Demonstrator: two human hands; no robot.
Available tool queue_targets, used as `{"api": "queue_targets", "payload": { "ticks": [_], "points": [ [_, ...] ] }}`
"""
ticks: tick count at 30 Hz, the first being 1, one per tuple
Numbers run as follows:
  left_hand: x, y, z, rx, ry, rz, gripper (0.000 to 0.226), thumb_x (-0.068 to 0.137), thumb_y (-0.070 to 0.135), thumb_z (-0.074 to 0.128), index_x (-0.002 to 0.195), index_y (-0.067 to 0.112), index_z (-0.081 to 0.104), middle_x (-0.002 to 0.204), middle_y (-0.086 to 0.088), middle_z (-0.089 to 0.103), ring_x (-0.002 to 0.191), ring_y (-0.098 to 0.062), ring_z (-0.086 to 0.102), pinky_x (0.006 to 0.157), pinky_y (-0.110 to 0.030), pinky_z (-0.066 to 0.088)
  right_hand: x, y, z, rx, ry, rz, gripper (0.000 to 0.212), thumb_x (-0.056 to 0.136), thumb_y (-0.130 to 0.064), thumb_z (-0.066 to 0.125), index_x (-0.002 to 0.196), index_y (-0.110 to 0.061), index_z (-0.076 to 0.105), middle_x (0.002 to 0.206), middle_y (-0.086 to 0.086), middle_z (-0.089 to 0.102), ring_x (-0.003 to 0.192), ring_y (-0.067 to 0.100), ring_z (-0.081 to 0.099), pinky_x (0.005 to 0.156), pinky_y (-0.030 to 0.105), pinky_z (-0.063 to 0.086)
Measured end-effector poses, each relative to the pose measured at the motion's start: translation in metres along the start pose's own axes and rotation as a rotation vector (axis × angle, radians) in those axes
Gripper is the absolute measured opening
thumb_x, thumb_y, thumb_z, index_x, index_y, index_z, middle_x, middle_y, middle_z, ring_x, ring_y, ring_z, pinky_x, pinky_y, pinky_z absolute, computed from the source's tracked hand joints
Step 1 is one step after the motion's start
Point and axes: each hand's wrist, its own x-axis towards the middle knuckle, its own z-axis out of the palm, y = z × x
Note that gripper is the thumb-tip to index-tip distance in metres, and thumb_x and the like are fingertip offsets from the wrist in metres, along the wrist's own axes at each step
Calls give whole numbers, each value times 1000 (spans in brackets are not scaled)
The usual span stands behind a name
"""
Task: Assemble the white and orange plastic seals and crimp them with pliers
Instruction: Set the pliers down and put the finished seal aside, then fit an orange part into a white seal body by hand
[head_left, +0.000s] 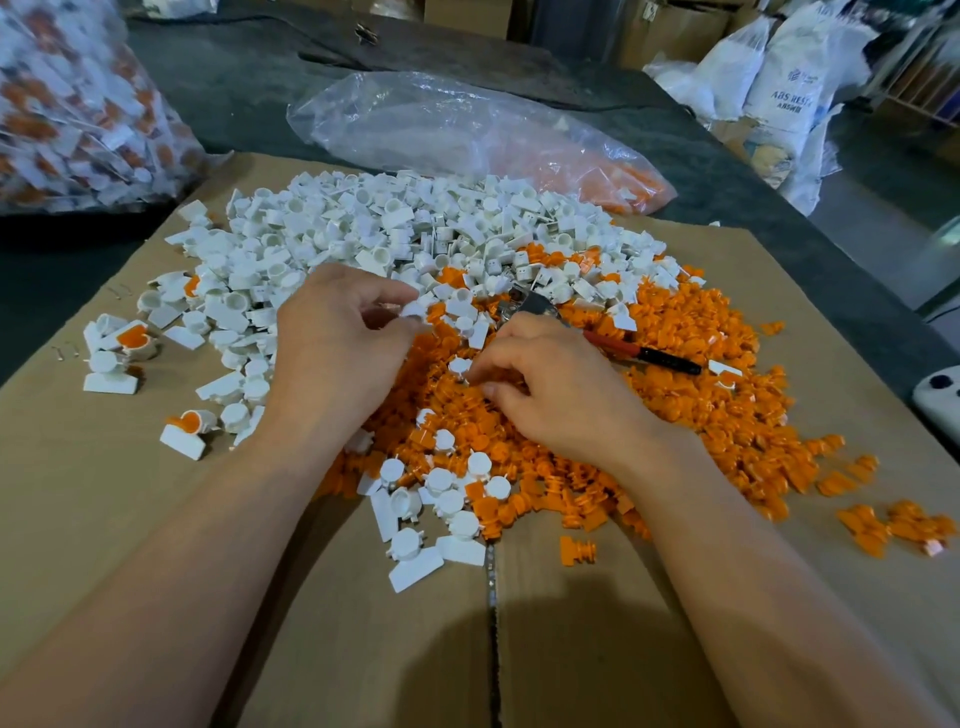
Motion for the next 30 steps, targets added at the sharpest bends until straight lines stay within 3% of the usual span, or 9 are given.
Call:
{"api": "queue_targets", "payload": {
  "ticks": [3,8,12,14,18,23,26,29,30],
  "points": [
    [-2,6,-3,-200,-69,-69,15,81,14,69,87,28,69,74,17,65,62,-2,60,54,-15,46,0,-1,1,8,3,-18,15,89,-16,57,101,-16,66,103,0,52,101,14,44,78,22,32],
    [-6,11,-2,-357,-189,-95,19,83,6,65,88,24,69,65,6,62,44,5,52,44,-3,36,-2,-1,1,101,52,1,10,91,-11,51,90,-20,48,85,-11,43,81,8,41,70,26,33],
    [-7,10,0,-372,-268,-106,27,75,3,72,84,28,67,74,3,63,61,1,55,58,-4,43,-4,2,-5,261,194,49,14,92,-9,47,90,-21,42,72,-14,45,64,2,45,58,23,35],
    [-6,10,0,-426,-280,-136,28,73,-3,72,78,23,64,69,3,59,56,1,54,56,-6,45,-4,2,-7,331,259,61,17,91,-7,47,88,-23,42,70,-9,49,62,3,48,55,20,35],
    [-8,11,-1,-482,-302,-137,27,77,-8,66,76,18,64,66,0,58,47,-1,55,49,-10,45,-6,0,-8,490,339,103,33,88,-4,47,79,-35,45,81,-5,58,73,22,62,65,36,48],
    [-11,12,0,-541,-395,-102,25,79,-7,64,84,18,66,78,-19,57,57,-12,67,53,-16,51,-7,-5,-9,567,421,60,39,84,-10,44,86,-47,57,84,-11,63,67,40,62,55,51,50],
    [-12,14,2,-541,-424,-94,24,78,-8,64,82,16,64,75,-17,55,54,-11,66,52,-15,50,-6,-3,-7,555,402,59,35,88,-6,47,91,-38,61,85,-13,65,70,29,66,63,45,54],
    [-11,12,4,-575,-401,-134,22,78,-8,64,83,14,65,68,-10,54,55,-13,67,54,-17,52,-5,-1,-5,601,377,70,26,90,-2,52,97,-25,63,85,-11,64,74,2,65,68,18,54],
    [-10,12,4,-592,-389,-149,21,78,-8,65,85,12,65,67,-9,52,56,-15,67,55,-18,53,-5,-1,-6,632,387,74,27,89,-2,54,93,-28,62,83,-13,63,73,0,65,69,16,53]
  ]
}}
